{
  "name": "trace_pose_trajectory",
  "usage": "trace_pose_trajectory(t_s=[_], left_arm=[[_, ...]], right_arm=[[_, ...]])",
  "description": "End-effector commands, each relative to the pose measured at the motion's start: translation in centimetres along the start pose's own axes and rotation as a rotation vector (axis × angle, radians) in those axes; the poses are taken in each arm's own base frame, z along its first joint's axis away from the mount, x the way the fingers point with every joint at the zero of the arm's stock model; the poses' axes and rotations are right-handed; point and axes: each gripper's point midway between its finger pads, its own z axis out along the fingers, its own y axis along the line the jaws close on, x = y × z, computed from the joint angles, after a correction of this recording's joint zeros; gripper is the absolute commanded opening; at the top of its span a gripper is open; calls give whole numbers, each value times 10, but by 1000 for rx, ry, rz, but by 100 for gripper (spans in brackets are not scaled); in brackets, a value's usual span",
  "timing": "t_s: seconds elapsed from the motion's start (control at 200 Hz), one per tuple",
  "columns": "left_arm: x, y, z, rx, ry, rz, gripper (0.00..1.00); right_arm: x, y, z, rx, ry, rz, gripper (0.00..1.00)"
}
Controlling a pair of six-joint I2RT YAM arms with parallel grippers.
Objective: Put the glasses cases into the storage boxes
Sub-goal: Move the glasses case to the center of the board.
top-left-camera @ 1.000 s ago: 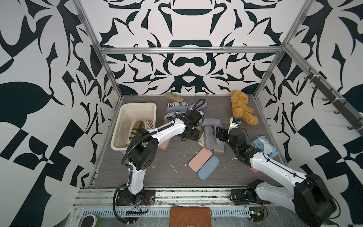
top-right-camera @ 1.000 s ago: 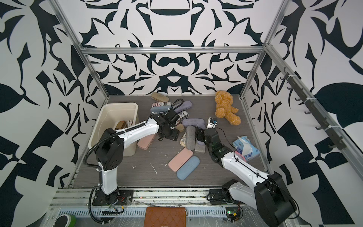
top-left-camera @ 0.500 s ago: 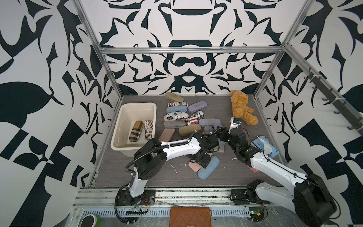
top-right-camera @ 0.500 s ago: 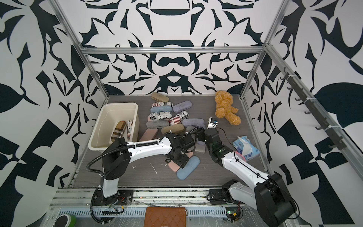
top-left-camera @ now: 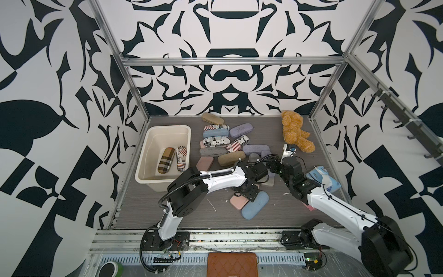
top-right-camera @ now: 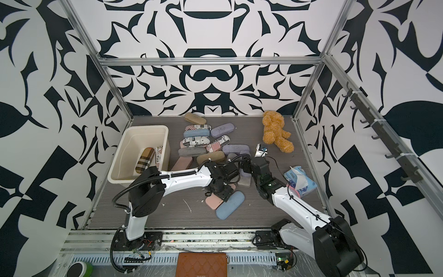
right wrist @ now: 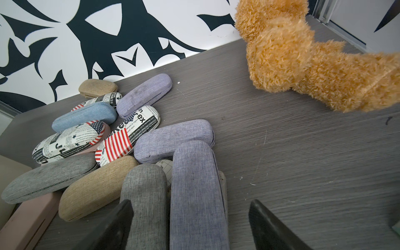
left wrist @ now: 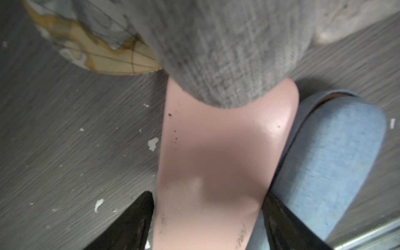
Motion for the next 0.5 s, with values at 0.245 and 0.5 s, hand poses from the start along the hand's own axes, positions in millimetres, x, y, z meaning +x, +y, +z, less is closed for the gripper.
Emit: trace_pose_trajectory(t_s=[0.245,0.5], left_arm=[[46,43,14,-66,72,-134,68],[95,74,7,-155,145,-141,68]], right_arm=[[-26,19,-8,-71,-75,22,87],[-23,18,-5,-68,-65,23,87]])
